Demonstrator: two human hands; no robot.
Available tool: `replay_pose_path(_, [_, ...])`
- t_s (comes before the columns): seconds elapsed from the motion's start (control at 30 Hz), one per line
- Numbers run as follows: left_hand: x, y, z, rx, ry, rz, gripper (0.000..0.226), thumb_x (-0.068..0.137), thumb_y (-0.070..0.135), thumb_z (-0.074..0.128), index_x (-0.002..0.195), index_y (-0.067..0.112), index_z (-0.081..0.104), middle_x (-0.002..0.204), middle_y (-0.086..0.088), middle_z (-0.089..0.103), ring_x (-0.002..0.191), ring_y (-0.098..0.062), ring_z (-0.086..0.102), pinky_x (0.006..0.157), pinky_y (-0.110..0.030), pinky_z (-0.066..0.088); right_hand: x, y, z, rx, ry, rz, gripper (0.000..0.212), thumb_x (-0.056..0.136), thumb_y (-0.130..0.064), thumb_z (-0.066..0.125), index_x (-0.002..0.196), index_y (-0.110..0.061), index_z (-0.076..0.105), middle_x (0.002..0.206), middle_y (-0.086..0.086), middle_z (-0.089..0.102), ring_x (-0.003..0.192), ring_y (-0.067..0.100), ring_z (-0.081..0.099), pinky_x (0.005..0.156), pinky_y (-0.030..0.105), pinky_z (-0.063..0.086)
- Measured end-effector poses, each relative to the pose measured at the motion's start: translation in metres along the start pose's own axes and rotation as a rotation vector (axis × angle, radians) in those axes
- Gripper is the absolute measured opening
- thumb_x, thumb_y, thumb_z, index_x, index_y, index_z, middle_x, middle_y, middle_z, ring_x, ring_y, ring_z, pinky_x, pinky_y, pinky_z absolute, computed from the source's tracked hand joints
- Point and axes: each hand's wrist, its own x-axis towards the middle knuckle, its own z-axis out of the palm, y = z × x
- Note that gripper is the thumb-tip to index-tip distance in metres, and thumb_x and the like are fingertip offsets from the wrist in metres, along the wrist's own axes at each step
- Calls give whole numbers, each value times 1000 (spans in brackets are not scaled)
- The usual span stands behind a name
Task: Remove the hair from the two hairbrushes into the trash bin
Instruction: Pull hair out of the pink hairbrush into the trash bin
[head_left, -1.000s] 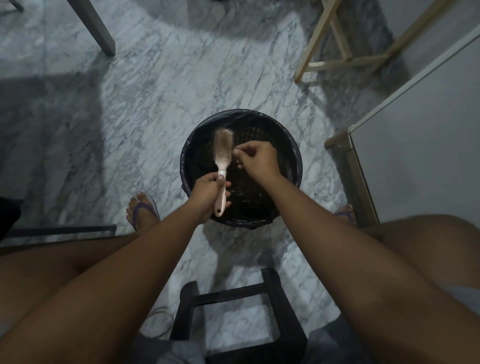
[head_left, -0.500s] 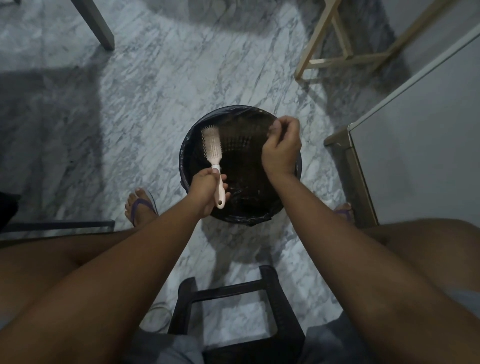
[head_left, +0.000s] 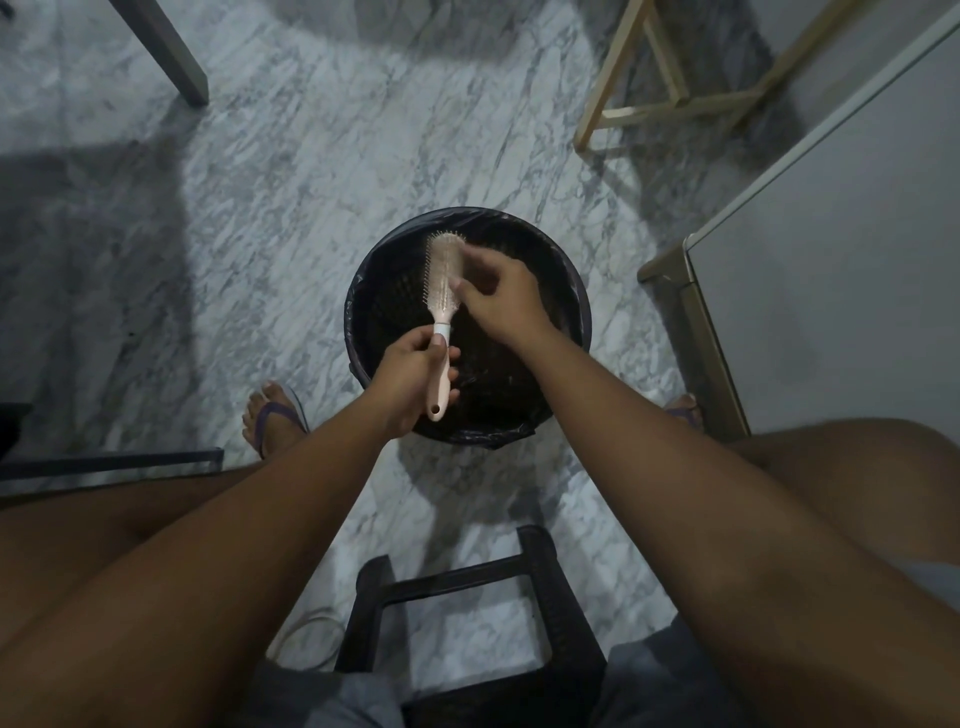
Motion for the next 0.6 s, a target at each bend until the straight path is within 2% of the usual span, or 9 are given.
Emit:
replay_pose_path(0.07, [1, 2, -1, -43, 19, 12, 18, 106, 19, 46, 118, 17, 59, 101, -7, 61, 72, -17, 57, 60, -36, 51, 2, 2, -1, -20, 106, -21, 22, 84, -22, 77, 105, -16, 76, 100, -4, 76, 89, 0, 66, 86, 17, 53])
replay_pose_path(0.13, [4, 3, -1, -80, 51, 24, 17, 107, 18, 44, 117, 16, 58, 101, -7, 61, 71, -17, 56, 58, -35, 51, 0, 8, -2, -1, 226, -63, 10, 85, -21, 76, 92, -14, 77, 88, -5, 75, 81, 0, 67, 78, 14, 52])
replay_pose_path(0.23, [8, 2, 1, -116, 89, 8, 22, 107, 18, 43, 124, 12, 55, 102, -6, 60, 72, -16, 56, 59, -35, 51, -5, 14, -5, 46, 371, -175, 9, 88, -18, 70, 88, -9, 73, 86, -3, 73, 83, 7, 67, 80, 23, 55])
replay_pose_path(0.33, [11, 2, 6, -221, 157, -34, 22, 106, 16, 41, 124, 9, 53, 97, -6, 56, 70, -16, 54, 56, -33, 49, -7, 15, -8, 89, 573, -212, 12, 92, -17, 64, 90, -6, 67, 87, 0, 70, 83, 15, 66, 77, 33, 56])
replay_pose_path(0.4, [13, 3, 5, -251, 180, -35, 24, 106, 17, 41, 125, 9, 53, 96, -5, 56, 69, -15, 53, 55, -32, 49, -13, 16, -11, 88, 652, -155, 11, 96, -17, 59, 94, -7, 63, 88, 1, 67, 81, 16, 64, 73, 25, 53])
replay_pose_path(0.47, [14, 4, 3, -221, 187, -13, 26, 107, 19, 41, 128, 10, 53, 98, -5, 58, 70, -15, 54, 56, -33, 49, -17, 25, -15, -1, 556, -8, 9, 96, -14, 55, 97, -7, 62, 90, 1, 65, 80, 15, 60, 70, 11, 46])
replay_pose_path(0.5, [14, 5, 1, -206, 184, -5, 27, 107, 20, 42, 130, 9, 53, 98, -5, 58, 71, -15, 55, 56, -33, 50, -18, 32, -17, -96, 411, 101, 10, 95, -10, 54, 98, -7, 63, 92, 4, 66, 82, 16, 60, 73, 12, 47])
replay_pose_path(0.6, [15, 6, -3, -148, 158, 14, 32, 107, 22, 42, 134, 6, 50, 98, -5, 59, 72, -15, 56, 57, -34, 51, -23, 47, -17, -463, -158, 413, 21, 90, -6, 56, 107, -4, 69, 110, 15, 69, 106, 30, 64, 91, 30, 49])
